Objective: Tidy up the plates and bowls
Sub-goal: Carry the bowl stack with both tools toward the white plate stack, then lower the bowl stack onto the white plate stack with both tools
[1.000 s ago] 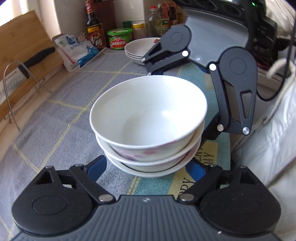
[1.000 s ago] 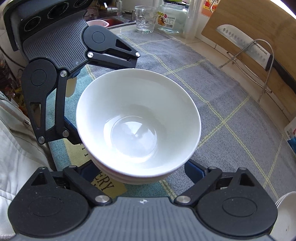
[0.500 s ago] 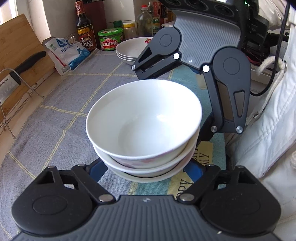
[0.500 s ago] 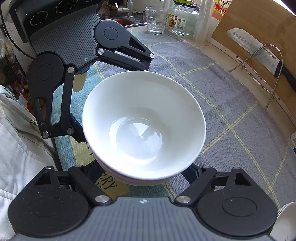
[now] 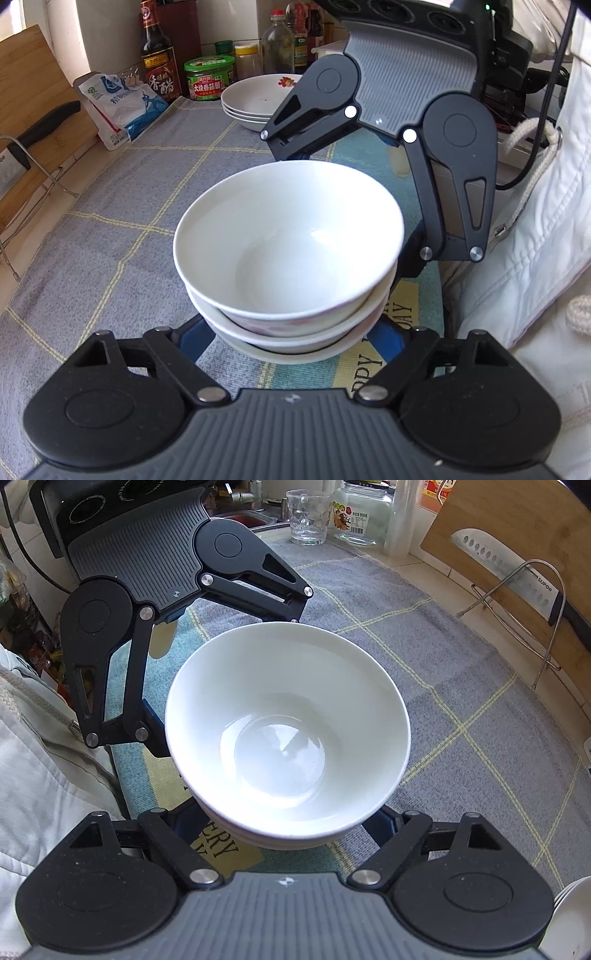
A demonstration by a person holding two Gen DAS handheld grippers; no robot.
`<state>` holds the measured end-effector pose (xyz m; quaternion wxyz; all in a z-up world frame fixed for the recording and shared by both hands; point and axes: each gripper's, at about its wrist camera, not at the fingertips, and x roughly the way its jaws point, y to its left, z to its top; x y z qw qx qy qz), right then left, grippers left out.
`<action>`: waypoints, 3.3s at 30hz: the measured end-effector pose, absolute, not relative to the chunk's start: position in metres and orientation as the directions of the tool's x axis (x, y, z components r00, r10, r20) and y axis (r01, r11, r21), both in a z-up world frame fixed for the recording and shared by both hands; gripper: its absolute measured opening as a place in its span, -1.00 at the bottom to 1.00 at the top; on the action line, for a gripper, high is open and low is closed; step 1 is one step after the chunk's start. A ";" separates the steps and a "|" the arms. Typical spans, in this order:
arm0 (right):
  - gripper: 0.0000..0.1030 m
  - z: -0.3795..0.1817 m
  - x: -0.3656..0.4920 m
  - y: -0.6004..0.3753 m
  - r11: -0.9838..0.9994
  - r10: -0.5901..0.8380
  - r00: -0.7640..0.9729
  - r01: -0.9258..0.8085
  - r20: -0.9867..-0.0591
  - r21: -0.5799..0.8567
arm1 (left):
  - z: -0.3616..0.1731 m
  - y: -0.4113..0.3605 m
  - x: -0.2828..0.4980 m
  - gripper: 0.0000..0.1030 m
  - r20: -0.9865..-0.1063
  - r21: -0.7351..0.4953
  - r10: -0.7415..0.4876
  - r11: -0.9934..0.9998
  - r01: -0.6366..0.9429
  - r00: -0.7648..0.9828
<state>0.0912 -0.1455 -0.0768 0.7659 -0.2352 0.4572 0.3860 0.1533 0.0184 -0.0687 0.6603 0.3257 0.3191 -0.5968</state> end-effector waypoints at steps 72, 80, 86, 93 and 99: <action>0.72 -0.039 0.128 -0.441 0.744 0.292 0.432 -0.664 -0.853 -0.081 | -0.069 -0.273 0.190 0.69 -0.752 0.153 -0.649 -0.002 0.988 0.115; 0.70 -0.043 0.134 -0.445 0.756 0.297 0.428 -0.652 -0.854 -0.065 | -0.072 -0.274 0.196 0.69 -0.749 0.139 -0.651 0.027 0.990 0.124; 0.70 -0.043 0.134 -0.443 0.751 0.281 0.435 -0.655 -0.856 -0.086 | -0.073 -0.272 0.198 0.69 -0.746 0.122 -0.656 0.032 0.992 0.112; 0.70 -0.043 0.134 -0.439 0.743 0.264 0.441 -0.660 -0.858 -0.110 | -0.075 -0.273 0.201 0.69 -0.749 0.103 -0.655 0.038 0.994 0.103; 0.70 -0.044 0.136 -0.440 0.758 0.264 0.438 -0.645 -0.859 -0.096 | -0.076 -0.270 0.200 0.70 -0.734 0.107 -0.669 0.052 0.993 0.114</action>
